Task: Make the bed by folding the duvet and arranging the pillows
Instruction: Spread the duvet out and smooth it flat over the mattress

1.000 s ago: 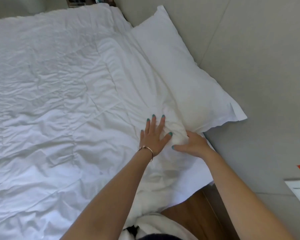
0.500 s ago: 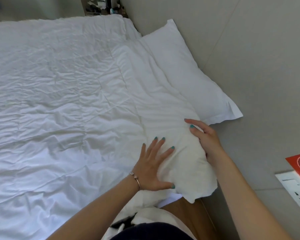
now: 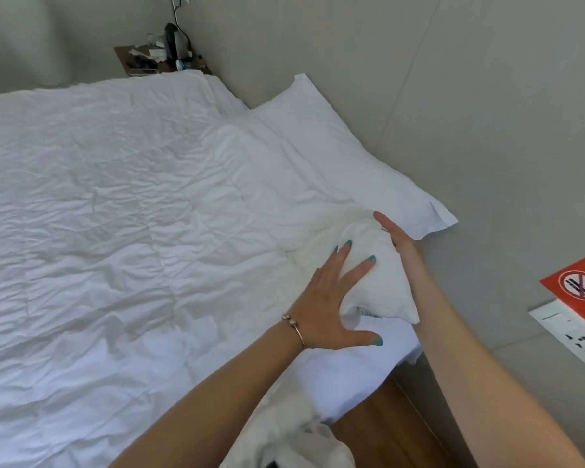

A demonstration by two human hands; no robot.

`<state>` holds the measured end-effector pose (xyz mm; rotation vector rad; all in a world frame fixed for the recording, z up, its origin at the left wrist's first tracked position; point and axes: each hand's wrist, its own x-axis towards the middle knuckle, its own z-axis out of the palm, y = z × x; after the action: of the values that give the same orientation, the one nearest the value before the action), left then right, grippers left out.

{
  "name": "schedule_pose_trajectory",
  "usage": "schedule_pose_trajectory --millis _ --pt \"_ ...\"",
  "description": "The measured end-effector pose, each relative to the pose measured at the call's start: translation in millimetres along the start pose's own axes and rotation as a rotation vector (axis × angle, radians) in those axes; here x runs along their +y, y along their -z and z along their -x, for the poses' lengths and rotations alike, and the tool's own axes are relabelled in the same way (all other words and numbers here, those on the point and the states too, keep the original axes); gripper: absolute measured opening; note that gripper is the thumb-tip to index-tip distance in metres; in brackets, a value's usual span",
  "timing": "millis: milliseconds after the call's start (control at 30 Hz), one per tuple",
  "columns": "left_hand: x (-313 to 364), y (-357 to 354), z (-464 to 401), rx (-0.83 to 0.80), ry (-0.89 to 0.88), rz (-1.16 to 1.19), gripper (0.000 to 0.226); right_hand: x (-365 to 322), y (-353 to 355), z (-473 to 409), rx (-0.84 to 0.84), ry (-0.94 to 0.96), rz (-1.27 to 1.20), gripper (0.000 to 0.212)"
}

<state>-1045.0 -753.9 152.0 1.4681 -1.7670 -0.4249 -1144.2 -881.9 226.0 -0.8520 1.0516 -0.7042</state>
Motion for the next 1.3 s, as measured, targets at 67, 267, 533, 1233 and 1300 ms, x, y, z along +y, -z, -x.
schedule_pose_trajectory --millis 67,267,533,1233,1300 --pt "-8.5 -12.1 -8.0 0.109 -0.004 -0.015 0.072 1.5 -2.7 1.9 -0.049 -0.044 -0.054 0.022" --pt "-32.6 23.2 -44.5 0.168 0.367 0.297 0.041 5.0 22.6 8.2 0.103 0.421 0.655 0.051" --pt "-24.7 26.5 -77.0 -0.046 0.350 0.215 0.035 -17.4 31.7 5.4 -0.370 1.447 1.594 0.053" --pt "-71.4 117.6 43.8 0.135 0.352 -0.211 0.058 25.5 -79.7 -40.4 -0.286 1.345 1.823 0.029" --pt "-75.3 117.4 67.5 0.115 0.431 -0.293 0.078 18.7 -96.5 -32.7 -0.238 1.333 1.759 0.019"
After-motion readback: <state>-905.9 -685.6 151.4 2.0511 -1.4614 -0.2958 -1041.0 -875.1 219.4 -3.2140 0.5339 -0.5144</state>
